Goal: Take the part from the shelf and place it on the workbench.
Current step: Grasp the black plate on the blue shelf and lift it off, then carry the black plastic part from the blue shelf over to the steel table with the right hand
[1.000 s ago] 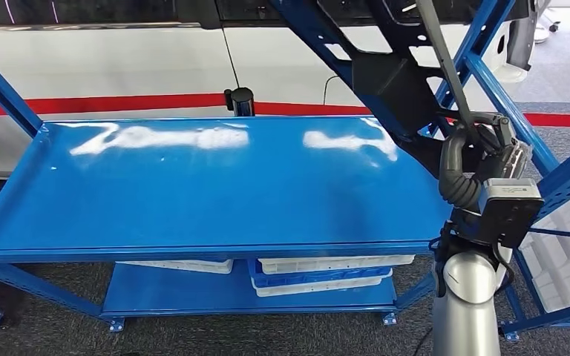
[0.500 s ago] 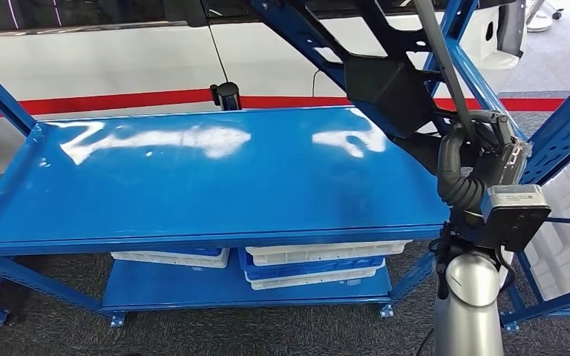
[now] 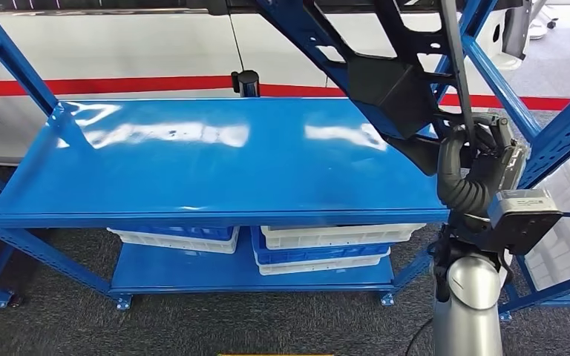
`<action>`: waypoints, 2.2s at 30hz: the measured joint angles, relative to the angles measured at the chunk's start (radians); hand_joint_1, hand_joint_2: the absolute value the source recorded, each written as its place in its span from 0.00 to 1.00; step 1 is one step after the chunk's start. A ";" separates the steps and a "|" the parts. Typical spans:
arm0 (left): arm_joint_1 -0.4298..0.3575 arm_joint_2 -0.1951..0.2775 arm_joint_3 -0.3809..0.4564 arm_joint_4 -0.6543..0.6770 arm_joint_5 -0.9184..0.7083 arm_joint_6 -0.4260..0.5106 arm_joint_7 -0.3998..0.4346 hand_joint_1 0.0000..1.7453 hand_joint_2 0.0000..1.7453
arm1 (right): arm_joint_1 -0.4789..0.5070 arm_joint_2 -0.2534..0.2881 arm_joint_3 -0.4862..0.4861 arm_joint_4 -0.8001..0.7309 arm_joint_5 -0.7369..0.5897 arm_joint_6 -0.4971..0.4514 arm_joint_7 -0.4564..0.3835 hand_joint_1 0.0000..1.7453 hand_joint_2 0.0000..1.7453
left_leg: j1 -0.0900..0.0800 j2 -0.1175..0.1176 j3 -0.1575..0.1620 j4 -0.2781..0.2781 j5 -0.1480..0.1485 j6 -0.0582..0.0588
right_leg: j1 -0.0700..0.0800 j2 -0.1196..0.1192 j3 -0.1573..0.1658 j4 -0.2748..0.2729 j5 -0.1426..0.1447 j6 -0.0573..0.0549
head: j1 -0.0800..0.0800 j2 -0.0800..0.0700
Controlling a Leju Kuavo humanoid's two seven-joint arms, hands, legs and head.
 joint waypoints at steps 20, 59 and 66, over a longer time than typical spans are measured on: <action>0.000 0.003 0.001 0.000 -0.009 0.011 0.012 0.00 1.00 | 0.033 0.002 -0.019 0.002 -0.080 0.043 -0.008 1.00 1.00 | 0.017 -0.008 0.090 0.014 -0.077 -0.058 | -0.007 -0.006 0.083 -0.286 0.150 -0.018 | -0.009 0.000; 0.006 -0.015 0.034 0.001 0.018 0.114 0.071 0.00 1.00 | 0.178 0.020 -0.027 0.000 -0.136 0.088 -0.070 1.00 1.00 | 0.010 -0.003 0.000 0.016 -0.013 -0.002 | -0.004 -0.003 -0.009 -0.039 -0.013 -0.012 | 0.000 0.000; 0.007 -0.015 0.044 0.001 0.006 0.082 0.050 0.00 1.00 | 0.180 0.019 -0.032 -0.002 -0.118 0.049 -0.058 1.00 1.00 | 0.002 -0.003 -0.075 0.021 0.057 -0.021 | 0.003 -0.001 0.223 -0.278 0.018 0.003 | -0.001 0.000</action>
